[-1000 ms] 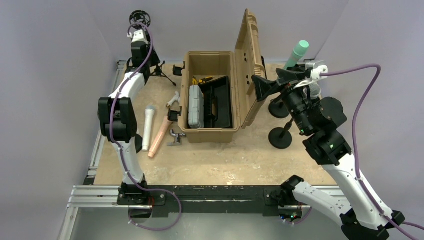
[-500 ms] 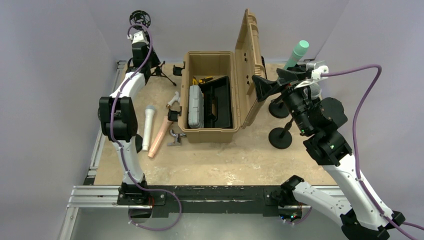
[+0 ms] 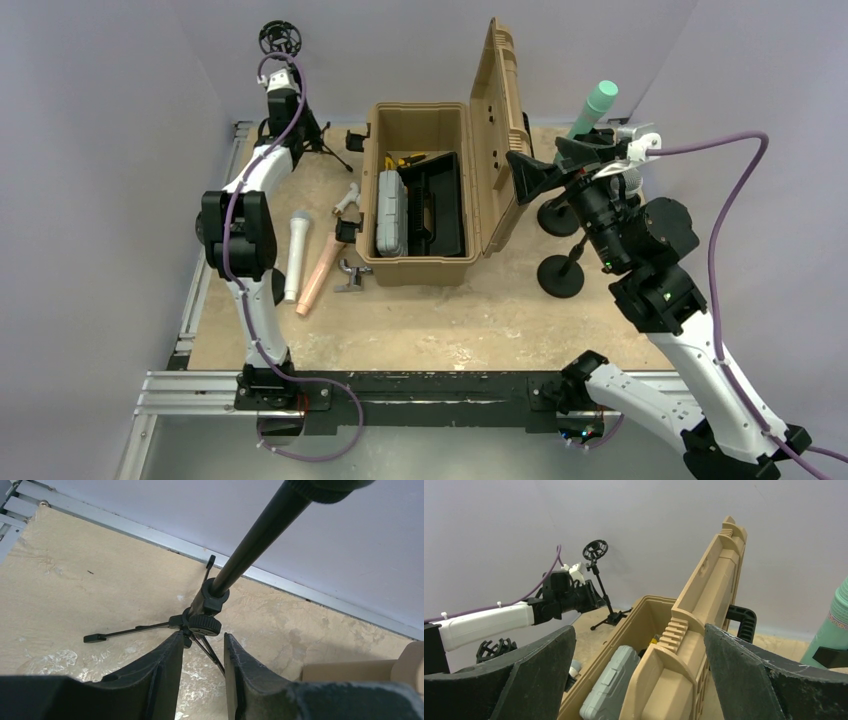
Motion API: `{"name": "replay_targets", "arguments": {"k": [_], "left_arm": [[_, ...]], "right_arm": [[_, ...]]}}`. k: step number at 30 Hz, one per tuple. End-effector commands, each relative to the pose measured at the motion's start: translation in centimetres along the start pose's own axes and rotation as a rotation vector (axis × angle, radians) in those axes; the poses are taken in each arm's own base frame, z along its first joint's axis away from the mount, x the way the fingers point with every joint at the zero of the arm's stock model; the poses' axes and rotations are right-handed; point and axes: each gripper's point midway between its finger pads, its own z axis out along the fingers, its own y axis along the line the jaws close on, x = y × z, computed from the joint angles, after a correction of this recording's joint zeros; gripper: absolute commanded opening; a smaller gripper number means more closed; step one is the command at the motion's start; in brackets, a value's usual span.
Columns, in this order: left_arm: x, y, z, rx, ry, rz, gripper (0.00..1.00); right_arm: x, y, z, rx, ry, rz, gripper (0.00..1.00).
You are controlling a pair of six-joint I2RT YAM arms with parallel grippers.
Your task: Remove the microphone from the stand
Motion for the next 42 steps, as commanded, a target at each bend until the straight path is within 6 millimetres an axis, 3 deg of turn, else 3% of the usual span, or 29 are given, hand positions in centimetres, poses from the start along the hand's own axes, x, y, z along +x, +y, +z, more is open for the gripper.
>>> {"name": "replay_targets", "arguments": {"k": [1, 12, 17, 19, 21, 28, 34, 42], "left_arm": [[-2.9, -1.1, 0.2, 0.009, -0.08, -0.022, 0.34], [-2.8, -1.2, 0.6, 0.015, -0.078, -0.04, 0.26], [-1.9, -1.0, 0.8, 0.034, -0.046, -0.096, 0.08], [-1.4, -0.6, 0.9, 0.042, -0.038, -0.165, 0.0], [-1.7, 0.4, 0.8, 0.047, -0.045, -0.248, 0.0], [-2.3, 1.3, 0.0, 0.124, -0.044, -0.625, 0.0], [-1.2, 2.1, 0.5, 0.202, -0.013, -1.005, 0.0], [0.3, 2.8, 0.7, 0.198, 0.012, -1.173, 0.03]], "right_arm": [[-2.1, 0.5, -0.3, -0.014, -0.057, 0.015, 0.99], [-1.8, 0.4, 0.0, -0.012, -0.051, 0.012, 0.99], [-1.8, 0.4, 0.1, -0.01, -0.05, 0.012, 0.99], [-1.9, 0.4, 0.0, -0.01, -0.052, 0.013, 0.99], [-2.0, 0.4, -0.1, -0.009, -0.055, 0.013, 0.99], [-1.9, 0.4, -0.1, -0.011, -0.055, 0.013, 0.99], [-2.1, 0.4, -0.3, -0.013, -0.061, 0.016, 0.99], [-2.3, 0.4, -0.7, -0.012, -0.067, 0.019, 0.99]]}}
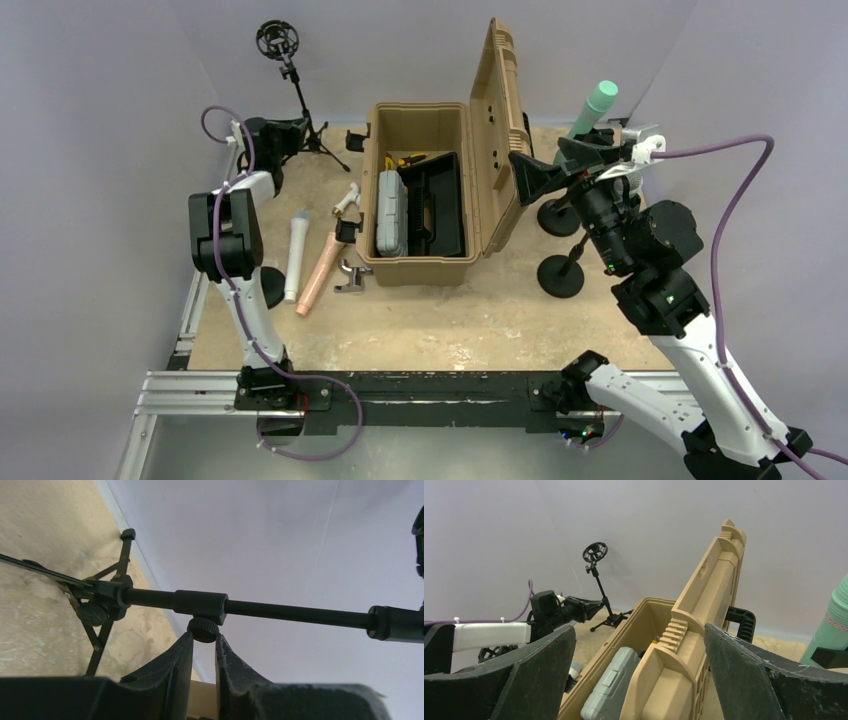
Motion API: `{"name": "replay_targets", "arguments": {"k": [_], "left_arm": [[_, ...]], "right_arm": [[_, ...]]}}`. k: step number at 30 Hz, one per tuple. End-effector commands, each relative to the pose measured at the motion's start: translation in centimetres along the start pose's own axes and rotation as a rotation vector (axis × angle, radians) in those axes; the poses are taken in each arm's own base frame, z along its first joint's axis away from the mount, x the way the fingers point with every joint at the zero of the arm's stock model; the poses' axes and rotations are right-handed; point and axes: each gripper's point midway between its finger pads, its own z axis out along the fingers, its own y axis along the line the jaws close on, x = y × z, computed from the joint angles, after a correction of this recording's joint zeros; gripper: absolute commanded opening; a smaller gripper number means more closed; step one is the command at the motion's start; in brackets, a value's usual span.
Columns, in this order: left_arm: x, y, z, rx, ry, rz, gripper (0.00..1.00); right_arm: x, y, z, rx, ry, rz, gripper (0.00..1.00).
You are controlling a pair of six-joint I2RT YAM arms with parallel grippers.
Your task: Remove the microphone from the stand
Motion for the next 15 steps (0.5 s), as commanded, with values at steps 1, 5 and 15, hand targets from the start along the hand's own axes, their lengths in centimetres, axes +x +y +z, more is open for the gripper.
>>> {"name": "replay_targets", "arguments": {"k": [1, 5, 15], "left_arm": [[-0.6, 2.0, 0.1, -0.02, -0.003, -0.163, 0.06], [-0.4, 1.7, 0.2, 0.002, 0.029, -0.195, 0.11], [-1.2, -2.1, -2.4, -0.026, 0.037, 0.109, 0.46]], "right_arm": [[-2.0, 0.4, -0.5, -0.01, -0.057, 0.018, 0.99], [-2.2, 0.4, -0.5, -0.01, -0.062, 0.017, 0.99], [-2.1, 0.7, -0.5, -0.031, -0.067, 0.021, 0.99]]}}
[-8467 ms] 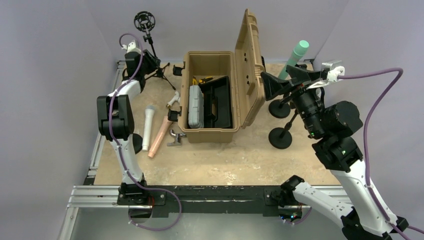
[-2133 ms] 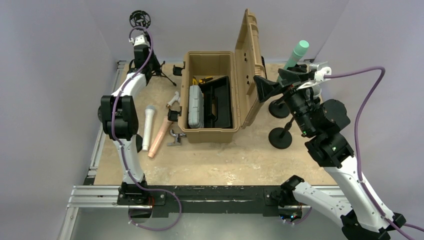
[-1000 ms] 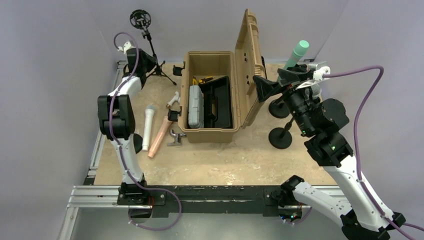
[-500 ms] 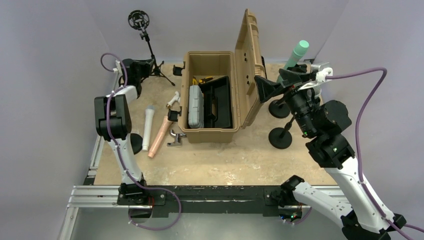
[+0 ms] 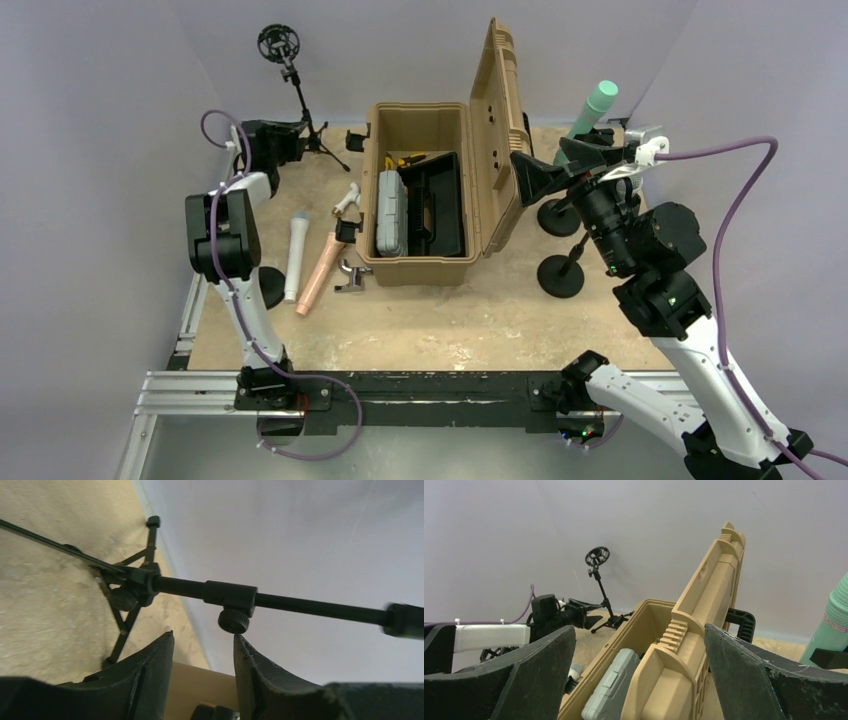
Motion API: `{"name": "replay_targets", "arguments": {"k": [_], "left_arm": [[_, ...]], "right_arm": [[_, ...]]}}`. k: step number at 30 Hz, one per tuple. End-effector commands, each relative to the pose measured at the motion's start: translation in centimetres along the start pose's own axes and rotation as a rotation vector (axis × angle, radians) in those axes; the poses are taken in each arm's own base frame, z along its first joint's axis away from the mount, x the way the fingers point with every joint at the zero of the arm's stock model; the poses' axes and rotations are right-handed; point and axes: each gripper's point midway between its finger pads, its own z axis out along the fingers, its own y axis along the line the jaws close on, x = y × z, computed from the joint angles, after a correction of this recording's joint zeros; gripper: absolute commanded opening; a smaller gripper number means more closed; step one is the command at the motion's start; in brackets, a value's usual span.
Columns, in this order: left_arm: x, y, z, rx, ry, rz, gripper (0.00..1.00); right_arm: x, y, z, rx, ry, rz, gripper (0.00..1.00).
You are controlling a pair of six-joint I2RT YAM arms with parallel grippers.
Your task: Remove the microphone from the stand
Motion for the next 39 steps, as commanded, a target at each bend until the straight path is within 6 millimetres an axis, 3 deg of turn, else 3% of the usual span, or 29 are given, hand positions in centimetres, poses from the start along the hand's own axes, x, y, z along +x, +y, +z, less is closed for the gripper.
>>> {"name": "replay_targets", "arguments": {"k": [1, 5, 7, 10, 15, 20, 25, 26, 28, 32, 39], "left_arm": [[-1.2, -4.1, -2.4, -0.006, -0.025, 0.226, 0.48], [-2.0, -6.5, -3.9, -0.009, -0.077, 0.414, 0.5], [-2.4, -8.1, -4.8, 0.017, -0.116, 0.512, 0.6], [-2.4, -10.7, -6.1, 0.084, -0.153, 0.592, 0.66], [-1.6, -14.7, -7.9, 0.17, -0.16, 0.673, 0.67], [0.9, -19.6, -10.8, 0.24, -0.132, 0.768, 0.67], [4.9, -24.2, -15.3, 0.333, -0.078, 0.816, 0.67], [5.3, -24.6, -16.1, 0.333, -0.067, 0.818, 0.67], [8.4, -25.4, -18.1, 0.364, 0.007, 0.817, 0.68], [12.8, -25.8, -22.2, 0.419, 0.121, 0.833, 0.68], [17.9, -22.0, -28.6, 0.472, 0.308, 0.951, 0.69]], "right_arm": [[-1.7, 0.7, -0.2, -0.03, -0.056, 0.018, 0.99], [-1.7, 0.8, -0.1, -0.034, -0.06, 0.015, 0.99], [-1.8, 0.7, -0.2, -0.034, -0.063, 0.011, 0.99], [-1.8, 0.6, -0.3, -0.029, -0.065, 0.007, 0.99], [-1.6, 0.6, -0.2, -0.027, -0.063, 0.006, 0.99], [-1.8, 0.6, -0.1, -0.027, -0.067, 0.0, 0.99], [-2.6, 0.4, -0.1, -0.011, -0.074, -0.013, 0.99], [-2.7, 0.3, -0.2, -0.004, -0.074, -0.016, 0.99], [-3.2, -0.1, -0.4, 0.017, -0.085, -0.023, 0.99], [-4.6, -0.9, -1.0, 0.059, -0.106, -0.052, 0.99], [-5.0, -4.1, -1.4, 0.247, -0.06, -0.097, 0.99]]}}
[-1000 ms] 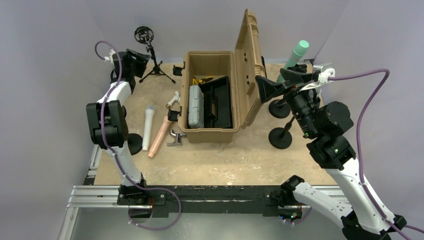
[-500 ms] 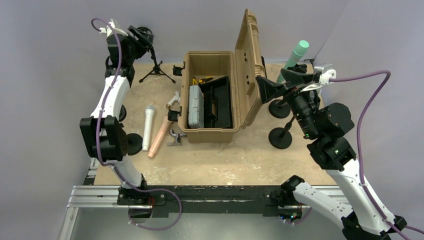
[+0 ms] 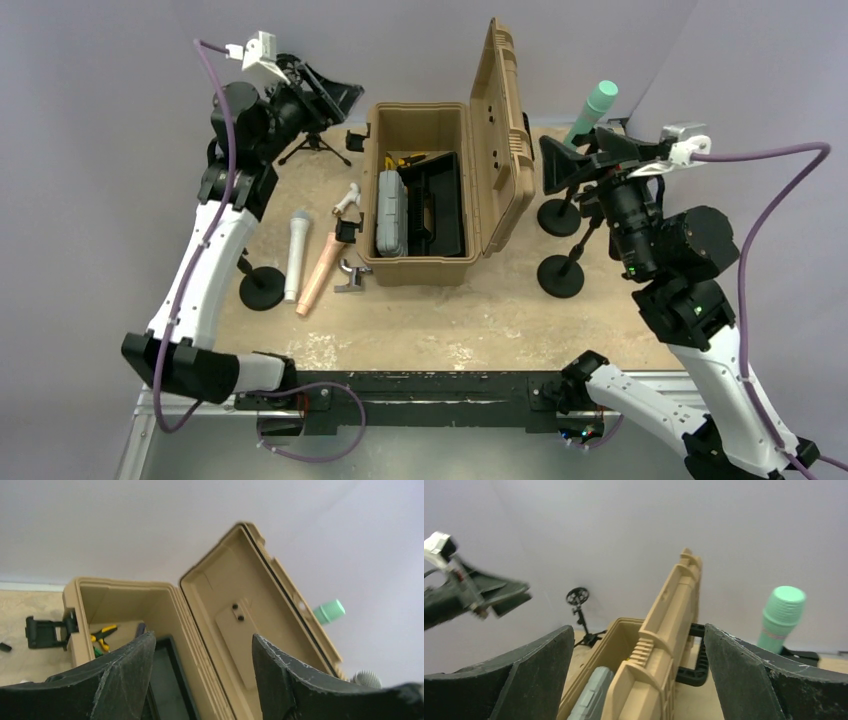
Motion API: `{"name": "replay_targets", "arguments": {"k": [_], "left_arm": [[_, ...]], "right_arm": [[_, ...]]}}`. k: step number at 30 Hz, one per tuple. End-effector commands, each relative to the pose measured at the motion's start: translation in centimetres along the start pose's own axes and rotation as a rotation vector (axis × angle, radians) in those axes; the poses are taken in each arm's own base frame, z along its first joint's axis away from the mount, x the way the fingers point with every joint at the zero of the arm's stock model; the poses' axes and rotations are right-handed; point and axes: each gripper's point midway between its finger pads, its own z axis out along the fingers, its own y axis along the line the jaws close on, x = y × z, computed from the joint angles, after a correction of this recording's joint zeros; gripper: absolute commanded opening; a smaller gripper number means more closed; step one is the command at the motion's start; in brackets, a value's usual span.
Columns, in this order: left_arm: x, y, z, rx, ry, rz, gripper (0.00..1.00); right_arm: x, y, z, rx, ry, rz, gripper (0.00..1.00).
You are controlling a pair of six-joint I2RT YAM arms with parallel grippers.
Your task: Remove the microphone from the stand
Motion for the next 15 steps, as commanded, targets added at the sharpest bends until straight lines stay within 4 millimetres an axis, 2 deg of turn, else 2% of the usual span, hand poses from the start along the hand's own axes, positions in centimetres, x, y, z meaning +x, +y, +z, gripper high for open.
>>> {"name": "replay_targets", "arguments": {"k": [1, 7, 11, 15], "left_arm": [[4.2, -1.0, -3.1, 0.049, 0.141, 0.087, 0.69], [5.8, -3.1, -6.7, 0.115, 0.194, 0.269, 0.73], [5.1, -4.0, -8.7, 0.09, 0.153, 0.392, 0.74], [4.3, -3.9, -10.3, 0.049, 0.09, 0.46, 0.75]], "right_arm": [[-1.1, -3.4, -0.5, 0.196, 0.013, -0.042, 0.99], [0.1, -8.8, -2.3, 0.538, 0.096, -0.078, 0.99], [0.9, -11.0, -3.8, 0.681, 0.143, -0.116, 0.99], [1.4, -12.6, -5.3, 0.795, 0.163, -0.156, 0.99]]}}
